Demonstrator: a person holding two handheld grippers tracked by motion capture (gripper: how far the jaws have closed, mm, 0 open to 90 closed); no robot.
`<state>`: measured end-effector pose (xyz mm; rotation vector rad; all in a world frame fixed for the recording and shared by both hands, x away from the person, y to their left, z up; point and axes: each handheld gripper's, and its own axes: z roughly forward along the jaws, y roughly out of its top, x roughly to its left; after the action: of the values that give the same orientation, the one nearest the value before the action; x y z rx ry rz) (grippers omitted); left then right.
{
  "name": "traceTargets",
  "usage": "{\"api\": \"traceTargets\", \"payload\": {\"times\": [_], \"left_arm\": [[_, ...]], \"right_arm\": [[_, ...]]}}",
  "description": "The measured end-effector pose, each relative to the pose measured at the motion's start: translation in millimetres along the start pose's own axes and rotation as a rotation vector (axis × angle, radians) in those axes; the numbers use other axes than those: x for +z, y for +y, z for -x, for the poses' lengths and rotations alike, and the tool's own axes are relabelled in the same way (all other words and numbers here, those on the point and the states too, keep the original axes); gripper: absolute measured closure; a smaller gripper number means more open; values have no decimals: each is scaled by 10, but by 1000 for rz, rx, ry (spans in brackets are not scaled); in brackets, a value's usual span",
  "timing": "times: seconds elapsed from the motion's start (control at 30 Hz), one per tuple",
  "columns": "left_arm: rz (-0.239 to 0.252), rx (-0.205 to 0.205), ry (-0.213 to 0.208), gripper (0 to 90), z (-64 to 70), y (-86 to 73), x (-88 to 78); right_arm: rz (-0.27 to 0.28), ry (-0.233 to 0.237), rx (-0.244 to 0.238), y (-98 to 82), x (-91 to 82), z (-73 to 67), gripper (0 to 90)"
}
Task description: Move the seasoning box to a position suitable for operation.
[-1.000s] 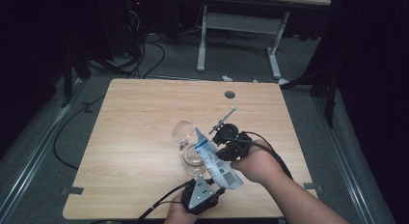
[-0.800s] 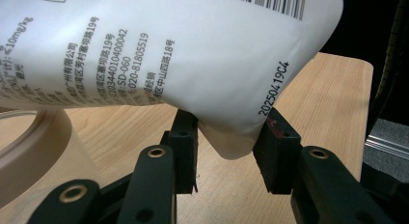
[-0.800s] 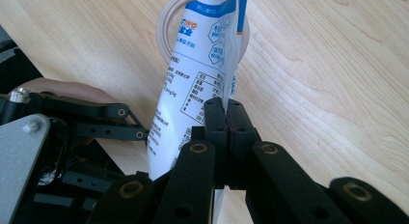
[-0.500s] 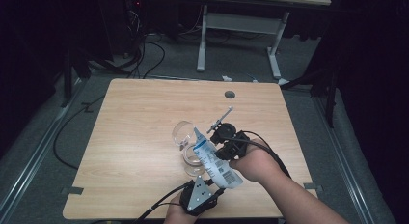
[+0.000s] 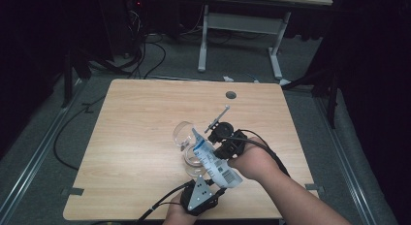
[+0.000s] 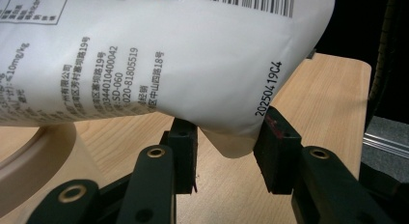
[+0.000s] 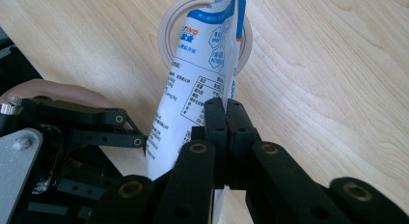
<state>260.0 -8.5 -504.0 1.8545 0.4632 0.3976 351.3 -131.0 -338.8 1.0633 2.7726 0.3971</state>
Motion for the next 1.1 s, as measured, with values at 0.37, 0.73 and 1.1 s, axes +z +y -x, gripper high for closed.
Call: {"api": "traceTargets", "payload": {"times": [0.37,0.73,1.1], "left_arm": [[8,-7,6,634,18,21,-14],[23,-14,8,627,-12,41,-43],[23,-17,1,618,-7,58,-45]], "right_arm": [[10,-6,-8,8,-22,-21,900],[9,-17,-28,71,-48,-37,900],[-3,-30,-35,111,-45,-69,900]]}}
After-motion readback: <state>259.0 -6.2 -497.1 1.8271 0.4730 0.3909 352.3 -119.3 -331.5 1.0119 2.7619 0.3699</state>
